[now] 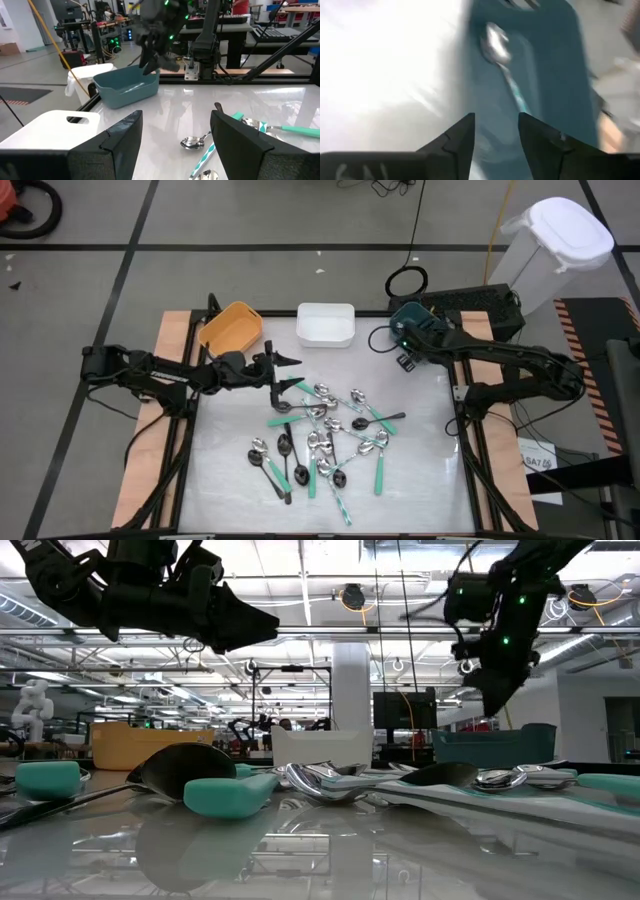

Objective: Sort silverware by color (type)
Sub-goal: Put the blue patterned spoon into the blue bin

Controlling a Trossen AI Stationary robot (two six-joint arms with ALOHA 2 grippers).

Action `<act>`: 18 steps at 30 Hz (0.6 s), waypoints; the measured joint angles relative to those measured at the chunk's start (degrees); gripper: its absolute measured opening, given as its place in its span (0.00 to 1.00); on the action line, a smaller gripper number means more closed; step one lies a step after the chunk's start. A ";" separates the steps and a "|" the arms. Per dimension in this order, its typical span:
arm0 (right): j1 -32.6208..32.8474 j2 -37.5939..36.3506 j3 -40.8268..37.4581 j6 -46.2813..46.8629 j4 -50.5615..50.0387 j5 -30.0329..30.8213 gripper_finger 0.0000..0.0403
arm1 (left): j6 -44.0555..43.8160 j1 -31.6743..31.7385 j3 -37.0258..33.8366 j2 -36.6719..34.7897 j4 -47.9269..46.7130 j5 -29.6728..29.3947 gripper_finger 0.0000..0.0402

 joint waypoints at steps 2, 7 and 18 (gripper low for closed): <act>2.17 -1.51 0.00 -0.49 2.29 -3.03 0.36 | -0.09 -0.01 0.00 0.00 -0.27 0.00 0.58; 7.83 -3.20 0.00 -3.11 7.23 -6.16 0.35 | -0.71 -0.01 0.00 0.00 -1.72 0.00 0.58; 22.73 1.28 0.02 -3.88 13.69 -10.63 0.35 | -1.24 -2.46 0.00 0.00 -2.45 -0.06 0.58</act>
